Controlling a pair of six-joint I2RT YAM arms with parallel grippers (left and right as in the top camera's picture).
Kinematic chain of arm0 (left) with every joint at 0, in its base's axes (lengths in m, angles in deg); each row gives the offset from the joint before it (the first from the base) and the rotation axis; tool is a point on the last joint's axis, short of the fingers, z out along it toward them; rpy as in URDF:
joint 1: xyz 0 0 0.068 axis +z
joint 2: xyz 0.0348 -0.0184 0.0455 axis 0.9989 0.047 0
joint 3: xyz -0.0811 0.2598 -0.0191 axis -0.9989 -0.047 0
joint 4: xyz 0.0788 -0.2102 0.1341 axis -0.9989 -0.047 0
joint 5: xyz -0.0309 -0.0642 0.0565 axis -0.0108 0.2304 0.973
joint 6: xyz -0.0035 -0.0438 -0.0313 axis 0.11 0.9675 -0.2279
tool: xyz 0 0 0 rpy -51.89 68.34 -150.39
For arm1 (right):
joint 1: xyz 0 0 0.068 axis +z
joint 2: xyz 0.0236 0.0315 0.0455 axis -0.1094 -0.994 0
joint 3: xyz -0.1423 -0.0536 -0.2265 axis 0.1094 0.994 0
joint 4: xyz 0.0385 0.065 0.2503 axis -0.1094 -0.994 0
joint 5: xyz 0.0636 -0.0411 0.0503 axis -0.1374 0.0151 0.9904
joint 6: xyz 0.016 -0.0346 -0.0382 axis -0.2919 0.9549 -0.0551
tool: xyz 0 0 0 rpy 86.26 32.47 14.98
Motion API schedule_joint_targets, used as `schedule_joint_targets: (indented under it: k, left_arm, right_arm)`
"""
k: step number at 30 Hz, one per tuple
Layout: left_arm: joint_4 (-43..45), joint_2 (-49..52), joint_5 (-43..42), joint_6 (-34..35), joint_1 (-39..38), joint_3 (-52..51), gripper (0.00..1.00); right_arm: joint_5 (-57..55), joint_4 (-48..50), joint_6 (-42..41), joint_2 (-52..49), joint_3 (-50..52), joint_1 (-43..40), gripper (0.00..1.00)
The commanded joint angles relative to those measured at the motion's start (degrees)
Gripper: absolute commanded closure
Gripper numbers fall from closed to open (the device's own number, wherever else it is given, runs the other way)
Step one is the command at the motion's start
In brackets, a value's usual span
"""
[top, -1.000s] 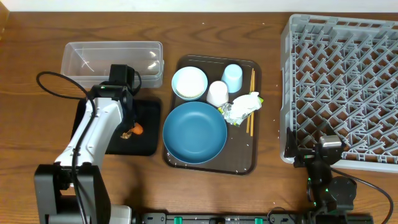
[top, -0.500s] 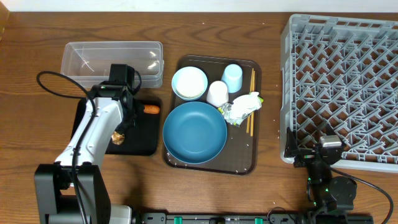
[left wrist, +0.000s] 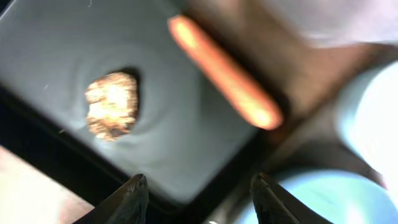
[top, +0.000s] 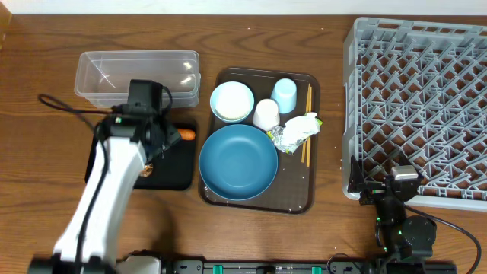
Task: Sort waste into correct bins and load items into the dishwasher rack
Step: 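Move the left gripper up to the light-blue rice bowl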
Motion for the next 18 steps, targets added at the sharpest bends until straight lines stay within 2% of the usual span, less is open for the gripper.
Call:
schedule_joint_targets:
  k: [1, 9, 12, 16, 18]
  left_arm:
    - [1.03, -4.55, -3.56, -4.94, -4.59, 1.09, 0.45]
    - [5.38, -3.04, -5.51, -6.93, -18.91, 1.03, 0.4]
    - [10.01, -0.74, -5.51, -10.82, -22.86, 1.03, 0.28]
    - [16.06, 1.05, -5.51, -14.4, -23.78, 1.73, 0.27]
    - [15.21, 2.6, -5.55, -16.79, -23.06, 4.09, 0.27]
  right_arm:
    - [-0.35, -0.24, -0.61, 0.35, 0.07, -0.37, 0.01]
    - [-0.35, -0.24, -0.63, 0.35, 0.07, -0.37, 0.01]
    - [-0.35, -0.24, -0.61, 0.35, 0.07, -0.37, 0.01]
    - [-0.35, -0.24, -0.61, 0.35, 0.07, -0.37, 0.01]
    - [-0.35, -0.24, -0.63, 0.35, 0.07, -0.37, 0.01]
